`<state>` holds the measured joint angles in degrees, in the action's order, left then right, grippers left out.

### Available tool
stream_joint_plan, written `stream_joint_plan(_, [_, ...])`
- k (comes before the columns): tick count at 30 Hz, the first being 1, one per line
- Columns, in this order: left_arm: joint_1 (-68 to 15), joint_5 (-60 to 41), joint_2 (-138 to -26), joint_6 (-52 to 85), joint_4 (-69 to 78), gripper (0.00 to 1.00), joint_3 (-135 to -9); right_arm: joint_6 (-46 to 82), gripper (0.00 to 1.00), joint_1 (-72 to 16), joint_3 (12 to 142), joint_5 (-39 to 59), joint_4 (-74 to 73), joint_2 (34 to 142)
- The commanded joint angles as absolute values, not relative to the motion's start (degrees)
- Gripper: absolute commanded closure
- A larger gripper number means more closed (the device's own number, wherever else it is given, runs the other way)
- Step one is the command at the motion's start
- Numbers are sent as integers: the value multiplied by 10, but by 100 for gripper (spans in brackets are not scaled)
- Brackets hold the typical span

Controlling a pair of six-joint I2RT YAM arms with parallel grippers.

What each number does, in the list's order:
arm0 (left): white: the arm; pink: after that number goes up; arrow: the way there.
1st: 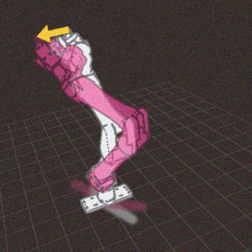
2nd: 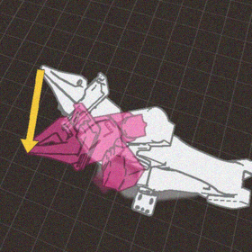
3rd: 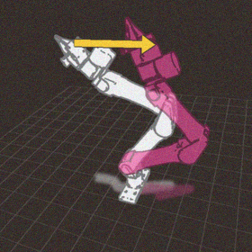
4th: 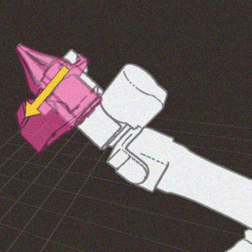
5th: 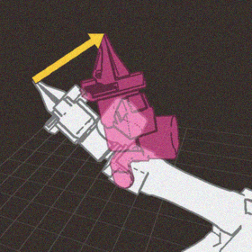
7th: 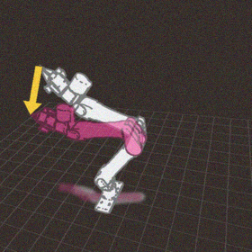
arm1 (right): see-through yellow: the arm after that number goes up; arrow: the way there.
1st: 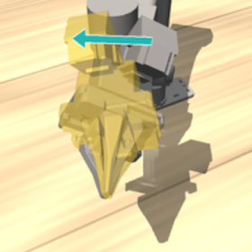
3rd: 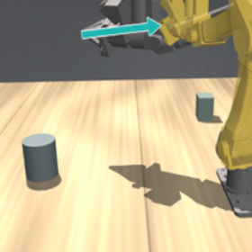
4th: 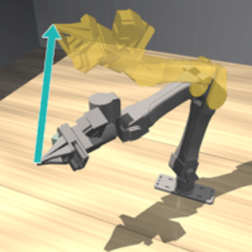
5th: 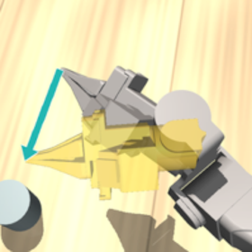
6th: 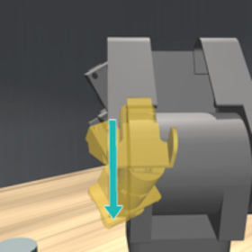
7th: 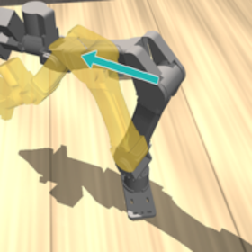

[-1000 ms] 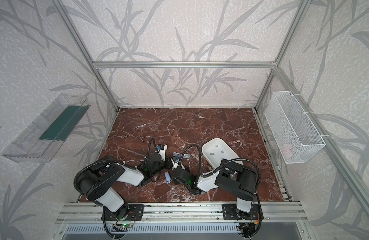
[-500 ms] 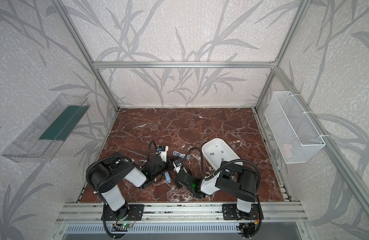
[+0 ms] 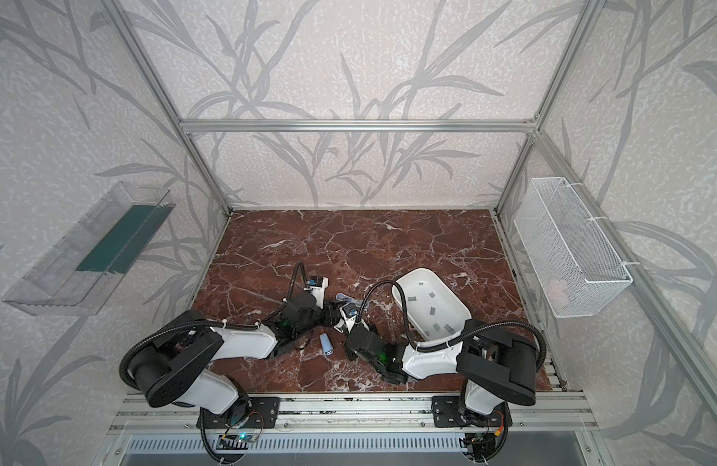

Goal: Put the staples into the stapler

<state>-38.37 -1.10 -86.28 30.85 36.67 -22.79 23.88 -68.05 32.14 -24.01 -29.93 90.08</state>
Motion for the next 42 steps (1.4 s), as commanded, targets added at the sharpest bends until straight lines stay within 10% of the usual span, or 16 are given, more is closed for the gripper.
stream_joint_plan(1, [-354, 0, -836, 331, 327, 44, -224, 230, 78, -670, 352, -253, -285, 915])
stream_joint_plan(11, [-288, 13, -704, 348, 253, 44, -184, 214, 78, -663, 430, -243, -247, 973])
stream_joint_plan(42, [-338, -111, -928, 350, 421, 46, -234, 296, 82, -717, 335, -283, -475, 1176])
